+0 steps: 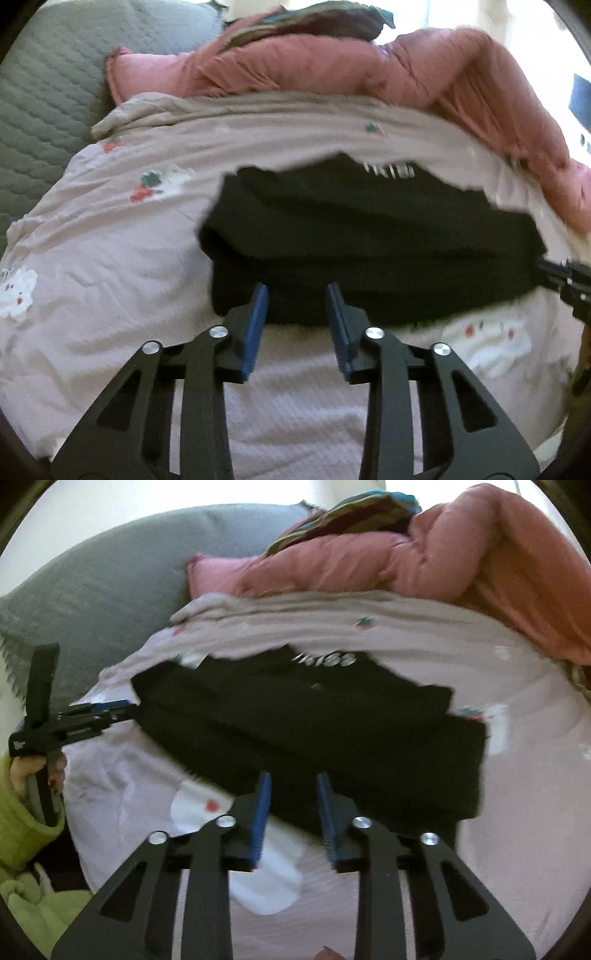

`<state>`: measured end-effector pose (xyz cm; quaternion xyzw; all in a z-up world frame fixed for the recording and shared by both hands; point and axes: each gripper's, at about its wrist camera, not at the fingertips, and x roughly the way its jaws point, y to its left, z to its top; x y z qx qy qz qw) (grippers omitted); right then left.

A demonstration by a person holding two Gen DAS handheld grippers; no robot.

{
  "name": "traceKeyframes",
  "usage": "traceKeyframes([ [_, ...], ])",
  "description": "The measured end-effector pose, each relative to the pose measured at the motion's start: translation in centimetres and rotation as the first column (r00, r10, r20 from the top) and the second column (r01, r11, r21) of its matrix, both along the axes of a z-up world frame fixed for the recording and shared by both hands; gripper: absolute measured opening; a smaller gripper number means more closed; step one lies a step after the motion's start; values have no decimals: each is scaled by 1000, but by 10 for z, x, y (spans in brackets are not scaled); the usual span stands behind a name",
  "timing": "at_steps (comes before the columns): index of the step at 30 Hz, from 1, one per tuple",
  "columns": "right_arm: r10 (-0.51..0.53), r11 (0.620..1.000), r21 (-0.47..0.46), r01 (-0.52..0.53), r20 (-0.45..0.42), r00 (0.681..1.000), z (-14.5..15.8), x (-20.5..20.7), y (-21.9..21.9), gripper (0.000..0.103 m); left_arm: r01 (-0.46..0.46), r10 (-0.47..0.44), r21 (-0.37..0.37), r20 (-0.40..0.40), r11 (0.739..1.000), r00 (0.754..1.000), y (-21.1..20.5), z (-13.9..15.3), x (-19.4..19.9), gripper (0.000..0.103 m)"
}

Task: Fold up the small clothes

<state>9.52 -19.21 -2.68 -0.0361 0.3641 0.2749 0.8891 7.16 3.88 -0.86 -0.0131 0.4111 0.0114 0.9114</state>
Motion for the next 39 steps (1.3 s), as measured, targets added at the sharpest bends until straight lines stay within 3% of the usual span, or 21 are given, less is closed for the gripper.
traceKeyframes([
  [4, 6, 999, -44, -8, -39, 999, -14, 4, 14, 22, 11, -9, 51, -30, 999, 999, -10, -16, 5, 25],
  [8, -21, 998, -69, 16, -71, 997, -25, 17, 18, 22, 20, -20, 107, -2, 994, 1000, -19, -16, 12, 25],
  [17, -52, 995, -86, 51, -16, 999, -15, 50, 24, 22, -6, 6, 59, 0, 998, 1000, -16, -12, 46, 25],
  [24, -88, 993, -86, 86, -20, 996, -7, 90, 22, 22, -29, 29, 43, -21, 999, 999, -14, -8, 89, 25],
  [30, -156, 987, -44, 155, -24, 987, -2, 121, 10, 21, -68, 68, 19, -16, 998, 998, -8, -2, 122, 25],
  [37, -238, 971, 27, 237, 70, 969, 11, 132, -9, 22, -125, 125, -40, 0, 991, 992, 13, 13, 142, 31],
  [39, -262, 965, 50, 258, 122, 957, 17, 128, -16, 34, -139, 140, -49, 9, 989, 990, 20, 16, 142, 33],
])
